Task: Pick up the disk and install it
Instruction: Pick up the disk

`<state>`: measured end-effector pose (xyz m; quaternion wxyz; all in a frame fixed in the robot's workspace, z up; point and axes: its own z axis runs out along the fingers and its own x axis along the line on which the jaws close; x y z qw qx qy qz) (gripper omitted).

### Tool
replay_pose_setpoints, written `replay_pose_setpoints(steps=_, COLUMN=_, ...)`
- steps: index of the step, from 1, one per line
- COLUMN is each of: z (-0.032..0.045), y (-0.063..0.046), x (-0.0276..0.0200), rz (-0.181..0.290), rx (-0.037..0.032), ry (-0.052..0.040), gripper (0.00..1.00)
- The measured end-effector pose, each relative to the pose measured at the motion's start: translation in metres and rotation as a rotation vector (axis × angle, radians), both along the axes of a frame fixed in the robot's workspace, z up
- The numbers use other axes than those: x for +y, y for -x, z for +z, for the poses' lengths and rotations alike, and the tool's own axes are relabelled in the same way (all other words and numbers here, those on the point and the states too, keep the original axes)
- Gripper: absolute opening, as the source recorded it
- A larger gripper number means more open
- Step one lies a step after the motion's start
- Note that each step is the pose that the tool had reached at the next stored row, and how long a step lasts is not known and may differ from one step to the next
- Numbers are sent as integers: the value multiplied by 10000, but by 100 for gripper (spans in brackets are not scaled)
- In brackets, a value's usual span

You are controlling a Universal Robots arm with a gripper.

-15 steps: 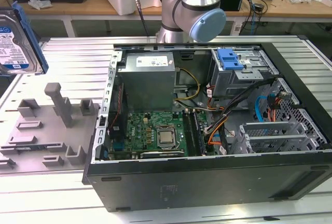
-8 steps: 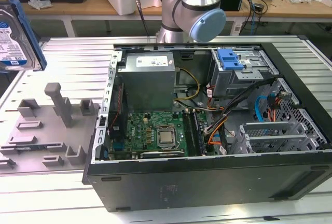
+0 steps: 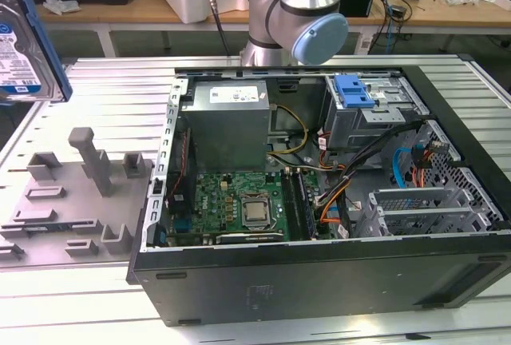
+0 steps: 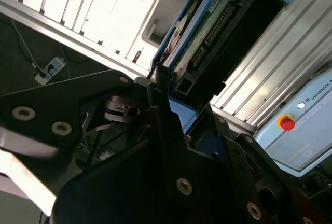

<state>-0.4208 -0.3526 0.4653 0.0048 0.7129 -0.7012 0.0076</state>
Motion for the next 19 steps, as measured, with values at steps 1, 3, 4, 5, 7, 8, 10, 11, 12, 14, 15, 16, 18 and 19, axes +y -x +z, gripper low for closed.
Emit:
replay_pose_setpoints(steps=1, z=5, y=-12, x=0, rz=-1, rx=0, ry=0, gripper=37)
replay_pose_setpoints(steps=3, z=15, y=-40, x=-1, rz=-1, rx=0, ry=0, gripper=37)
replay_pose_setpoints(steps=4, z=19, y=-56, x=-2, rz=-1, rx=0, ry=0, gripper=37)
replay_pose_setpoints(steps=5, z=23, y=-69, x=-2, rz=-1, rx=0, ry=0, gripper=37)
replay_pose_setpoints(steps=7, z=30, y=-101, x=-4, rz=-1, rx=0, ry=0, gripper=37)
replay_pose_setpoints(steps=8, z=38, y=-134, x=-5, rz=-1, rx=0, ry=0, gripper=37)
replay_pose_setpoints(steps=10, z=45, y=-169, x=-7, rz=-1, rx=0, ry=0, gripper=37)
replay_pose_setpoints(steps=11, z=50, y=-205, x=-8, rz=-1, rx=-1, ry=0, gripper=37)
replay_pose_setpoints(steps=12, z=56, y=-234, x=-10, rz=-1, rx=0, ry=0, gripper=37)
replay_pose_setpoints(steps=14, z=64, y=-282, x=-12, rz=-1, rx=0, ry=0, gripper=37)
replay_pose_setpoints(steps=15, z=70, y=-319, x=-15, rz=-1, rx=1, ry=0, gripper=37)
replay_pose_setpoints(steps=16, z=74, y=-340, x=-16, rz=-1, rx=0, ry=0, gripper=37)
replay_pose_setpoints(steps=18, z=82, y=-400, x=-20, rz=0, rx=0, ry=0, gripper=37)
replay_pose_setpoints(steps=19, z=87, y=-434, x=-22, rz=0, rx=0, ry=0, gripper=37)
